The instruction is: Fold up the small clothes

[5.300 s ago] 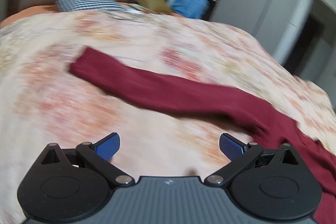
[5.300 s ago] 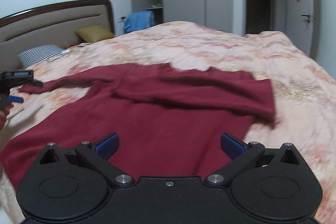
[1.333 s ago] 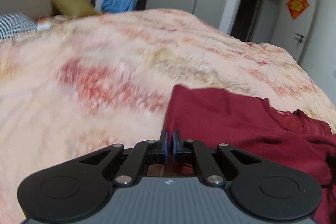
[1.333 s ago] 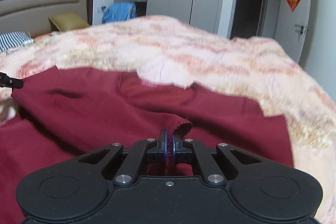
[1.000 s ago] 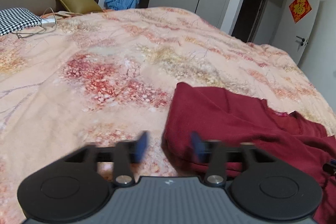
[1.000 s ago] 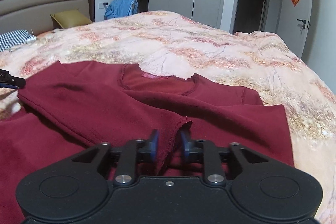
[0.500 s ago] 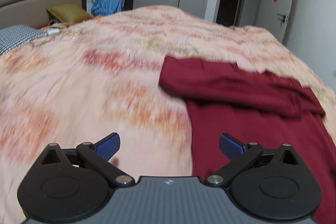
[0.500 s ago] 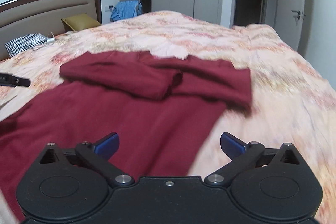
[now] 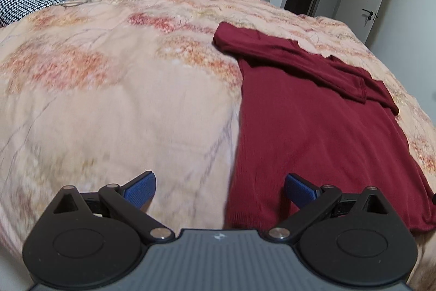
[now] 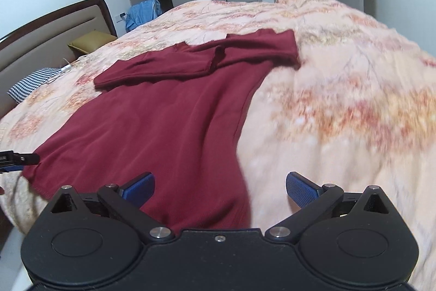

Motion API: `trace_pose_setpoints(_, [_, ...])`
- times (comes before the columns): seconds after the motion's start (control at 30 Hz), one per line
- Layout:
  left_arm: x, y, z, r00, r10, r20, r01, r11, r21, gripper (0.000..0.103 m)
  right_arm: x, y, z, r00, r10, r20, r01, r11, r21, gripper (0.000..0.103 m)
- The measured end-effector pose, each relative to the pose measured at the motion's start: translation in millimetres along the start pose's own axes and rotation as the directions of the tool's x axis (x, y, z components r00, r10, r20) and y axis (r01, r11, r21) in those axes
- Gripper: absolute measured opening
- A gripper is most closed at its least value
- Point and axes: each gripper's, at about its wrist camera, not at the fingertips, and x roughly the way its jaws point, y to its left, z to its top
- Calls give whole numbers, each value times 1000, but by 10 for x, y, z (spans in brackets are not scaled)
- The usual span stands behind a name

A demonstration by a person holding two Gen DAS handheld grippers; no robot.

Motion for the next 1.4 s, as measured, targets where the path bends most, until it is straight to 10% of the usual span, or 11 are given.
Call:
trace_pose_setpoints(0.63, [-87, 92, -53, 999, -40, -9, 39, 992, -117, 84, -108, 68, -238, 999, 37, 14, -38, 993, 115, 78])
trace_pose_setpoints(0.97, [-100, -109, -66, 994, -105, -19, 103, 988, -118, 7, -139, -9, -239, 999, 34, 24, -37, 990, 137, 22])
trace_pose_setpoints(1.03, [-148, -96, -70, 996, -92, -10, 90, 984, -153, 6, -180, -8, -227, 999, 32, 34, -36, 991, 129, 8])
trace_pose_setpoints(1.4, [-884, -377, -348, 986, -121, 114, 144, 964, -223, 5, -873, -141, 1, 990, 5, 138, -5, 1000, -1, 5])
